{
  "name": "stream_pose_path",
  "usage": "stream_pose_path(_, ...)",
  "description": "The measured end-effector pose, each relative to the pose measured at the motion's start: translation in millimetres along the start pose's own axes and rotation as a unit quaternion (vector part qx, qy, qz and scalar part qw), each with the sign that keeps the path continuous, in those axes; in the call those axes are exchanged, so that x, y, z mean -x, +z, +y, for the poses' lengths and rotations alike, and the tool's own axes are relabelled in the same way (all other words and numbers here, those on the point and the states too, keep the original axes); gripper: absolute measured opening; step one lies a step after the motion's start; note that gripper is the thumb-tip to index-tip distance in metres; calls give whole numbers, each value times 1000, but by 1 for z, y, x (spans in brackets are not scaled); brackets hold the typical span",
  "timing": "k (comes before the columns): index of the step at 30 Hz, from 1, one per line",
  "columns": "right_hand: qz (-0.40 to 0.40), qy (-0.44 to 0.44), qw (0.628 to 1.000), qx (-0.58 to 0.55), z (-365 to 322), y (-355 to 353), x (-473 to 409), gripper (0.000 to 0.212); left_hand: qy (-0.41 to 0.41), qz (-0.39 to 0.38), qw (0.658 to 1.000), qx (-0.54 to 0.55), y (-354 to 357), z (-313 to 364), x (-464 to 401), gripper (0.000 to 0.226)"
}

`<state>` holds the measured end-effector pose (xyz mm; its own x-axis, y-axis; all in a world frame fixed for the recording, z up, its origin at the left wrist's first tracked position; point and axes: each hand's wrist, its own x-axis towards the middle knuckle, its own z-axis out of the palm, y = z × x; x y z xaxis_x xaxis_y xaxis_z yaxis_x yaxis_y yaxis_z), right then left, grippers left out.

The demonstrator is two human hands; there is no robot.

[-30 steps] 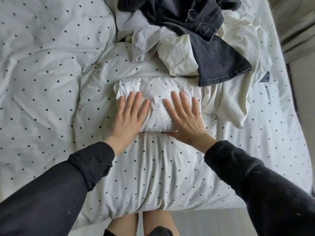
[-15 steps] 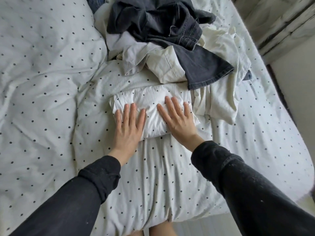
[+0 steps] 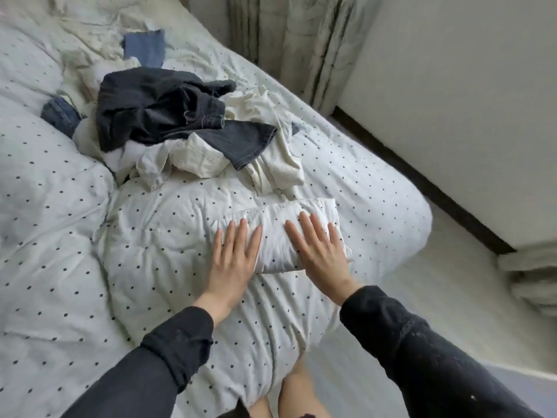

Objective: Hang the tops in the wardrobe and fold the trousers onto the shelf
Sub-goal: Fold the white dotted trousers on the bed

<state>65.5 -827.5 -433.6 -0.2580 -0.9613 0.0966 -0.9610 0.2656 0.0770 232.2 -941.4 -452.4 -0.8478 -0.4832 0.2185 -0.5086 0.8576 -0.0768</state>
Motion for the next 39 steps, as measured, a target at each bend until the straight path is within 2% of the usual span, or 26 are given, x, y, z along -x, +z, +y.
stream_pose_path(5,22,171,984,43,53,-63,86,65,156,41,984,70,-50,79,-47,58)
stream_pose_path(8,4,271,962,41,73,-87,142,59,240,47,965,94,-73,133,-65,63)
stream_pose_path(10,10,349,936,53,82,-98,189,56,313,39,942,116,-87,177,-69,71)
stream_pose_path(12,7,403,913,59,85,-103,229,58,377,49,915,133,-101,214,-70,67)
stream_pose_path(13,6,449,890,74,90,-110,267,65,427,49,892,143,-113,252,-66,60)
stream_pose_path(15,-14,492,867,73,93,-119,295,84,469,54,870,141,-121,282,-61,56)
stream_pose_path(19,-48,597,795,100,104,-153,396,93,574,72,801,154,-155,391,-35,62)
stream_pose_path(21,-46,629,766,126,108,-169,443,90,607,106,767,177,-174,441,-20,66)
stream_pose_path(23,-36,665,728,163,112,-189,490,77,645,128,726,201,-200,490,-4,66)
stream_pose_path(25,-3,677,712,188,116,-207,515,64,661,149,703,215,-218,520,3,63)
stream_pose_path(26,-8,693,695,193,115,-218,531,62,678,156,681,228,-230,540,8,62)
stream_pose_path(28,-6,724,650,229,119,-243,559,69,701,176,648,242,-256,578,14,65)
stream_pose_path(31,1,745,611,267,135,-279,591,93,715,224,604,271,-295,630,15,72)
stream_pose_path(32,3,758,588,282,140,-295,599,97,722,238,582,288,-311,648,15,72)
stream_pose_path(39,6,768,482,422,170,-401,651,97,727,338,475,363,-429,745,14,78)
